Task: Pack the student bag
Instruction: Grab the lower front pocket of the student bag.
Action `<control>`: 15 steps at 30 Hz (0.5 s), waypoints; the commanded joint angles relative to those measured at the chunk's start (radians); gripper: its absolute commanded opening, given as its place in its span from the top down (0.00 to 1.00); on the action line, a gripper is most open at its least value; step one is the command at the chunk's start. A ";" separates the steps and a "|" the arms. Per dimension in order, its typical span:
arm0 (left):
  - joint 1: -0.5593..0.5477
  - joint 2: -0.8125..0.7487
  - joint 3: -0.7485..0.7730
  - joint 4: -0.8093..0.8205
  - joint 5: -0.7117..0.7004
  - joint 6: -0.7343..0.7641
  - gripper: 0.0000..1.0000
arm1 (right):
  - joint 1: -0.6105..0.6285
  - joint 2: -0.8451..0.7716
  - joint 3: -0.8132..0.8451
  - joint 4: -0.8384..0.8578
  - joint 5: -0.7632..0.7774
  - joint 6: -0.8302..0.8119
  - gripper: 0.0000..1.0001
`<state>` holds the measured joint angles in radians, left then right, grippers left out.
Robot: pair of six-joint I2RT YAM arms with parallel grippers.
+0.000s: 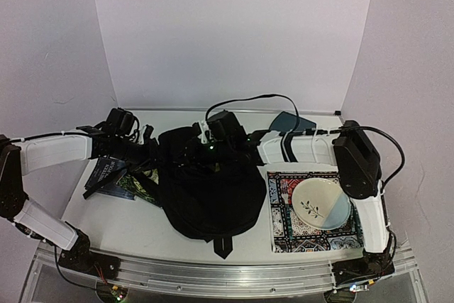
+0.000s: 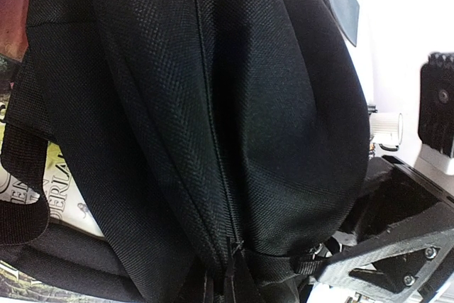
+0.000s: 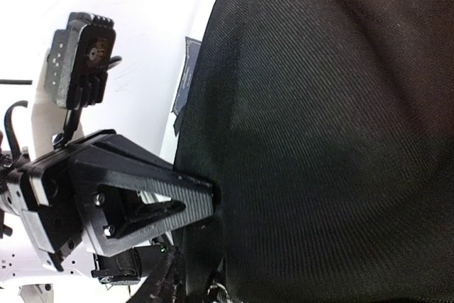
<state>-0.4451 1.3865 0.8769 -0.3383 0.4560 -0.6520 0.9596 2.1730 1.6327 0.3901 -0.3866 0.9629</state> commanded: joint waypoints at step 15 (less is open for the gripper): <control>-0.009 -0.011 -0.001 0.031 -0.024 0.009 1.00 | 0.005 -0.156 -0.076 0.008 -0.017 -0.043 0.67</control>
<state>-0.4486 1.3865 0.8745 -0.3386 0.4341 -0.6525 0.9600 2.0946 1.5695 0.3727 -0.3859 0.9422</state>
